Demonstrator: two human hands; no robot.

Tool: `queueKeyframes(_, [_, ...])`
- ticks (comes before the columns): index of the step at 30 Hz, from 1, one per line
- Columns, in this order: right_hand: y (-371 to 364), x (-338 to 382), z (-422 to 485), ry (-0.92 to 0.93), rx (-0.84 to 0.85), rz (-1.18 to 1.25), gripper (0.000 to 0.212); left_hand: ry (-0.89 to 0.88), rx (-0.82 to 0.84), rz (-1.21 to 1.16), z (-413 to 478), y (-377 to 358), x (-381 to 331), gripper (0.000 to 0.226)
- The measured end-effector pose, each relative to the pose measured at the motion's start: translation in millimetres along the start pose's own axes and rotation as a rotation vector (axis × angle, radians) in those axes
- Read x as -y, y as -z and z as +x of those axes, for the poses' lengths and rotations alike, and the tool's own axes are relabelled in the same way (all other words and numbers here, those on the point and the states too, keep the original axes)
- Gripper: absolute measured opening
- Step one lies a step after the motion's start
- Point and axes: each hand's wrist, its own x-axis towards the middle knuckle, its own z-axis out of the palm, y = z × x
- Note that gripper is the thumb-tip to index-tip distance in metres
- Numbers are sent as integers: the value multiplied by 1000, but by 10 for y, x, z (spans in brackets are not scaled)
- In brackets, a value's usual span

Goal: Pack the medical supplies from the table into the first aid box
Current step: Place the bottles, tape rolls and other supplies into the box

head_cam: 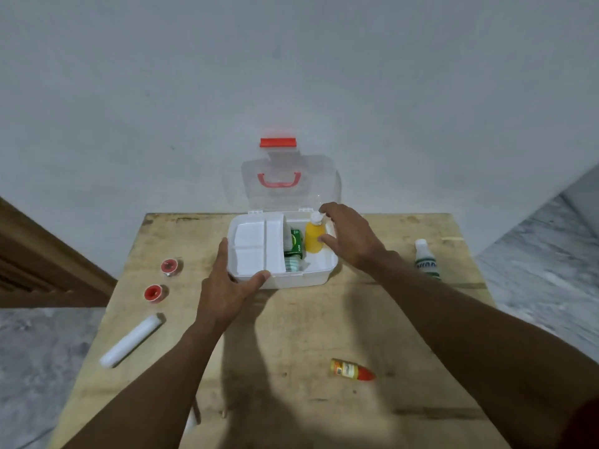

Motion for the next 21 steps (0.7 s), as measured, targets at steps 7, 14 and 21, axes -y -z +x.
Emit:
queueKeyframes(7, [104, -18, -402, -341, -102, -8, 50, 0, 22, 15, 35, 18, 53, 88])
queueKeyframes(14, [250, -258, -744, -588, -137, -103, 49, 7, 1, 19, 27, 3, 81, 83])
queueKeyframes(21, [396, -648, -755, -665, -84, -153, 45, 47, -20, 30, 10, -31, 59, 90])
